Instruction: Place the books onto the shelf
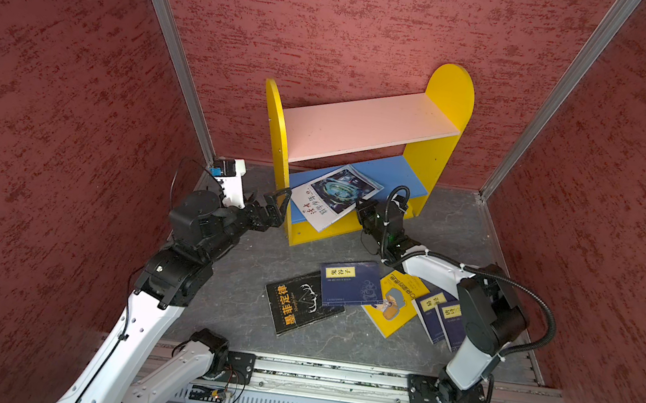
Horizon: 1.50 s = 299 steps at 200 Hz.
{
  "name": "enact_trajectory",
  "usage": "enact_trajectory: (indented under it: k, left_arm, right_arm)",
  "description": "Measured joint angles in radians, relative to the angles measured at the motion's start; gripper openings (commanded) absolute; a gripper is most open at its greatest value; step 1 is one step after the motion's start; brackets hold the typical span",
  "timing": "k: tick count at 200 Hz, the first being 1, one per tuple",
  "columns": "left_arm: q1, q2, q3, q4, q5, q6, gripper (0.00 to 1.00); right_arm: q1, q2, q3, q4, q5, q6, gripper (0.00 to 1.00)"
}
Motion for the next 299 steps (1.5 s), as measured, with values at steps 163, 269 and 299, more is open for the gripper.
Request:
enact_trajectory:
  k: [163,269,299]
  left_arm:
    - [0.112,-0.002,-0.086,-0.019,-0.027,-0.124,0.99]
    - [0.152,0.022,-0.118,-0.019,-0.032,-0.134,0.99]
    - [0.165,0.051,-0.118,-0.018,-0.040,-0.134,0.99]
  right_arm:
    - [0.143,0.168,0.255,-0.122,0.160,0.134,0.56]
    - [-0.012,-0.095,0.137,-0.346,0.209,-0.179,0.66]
    - [-0.112,-0.095,0.184,-0.426,0.095,-0.241,0.64]
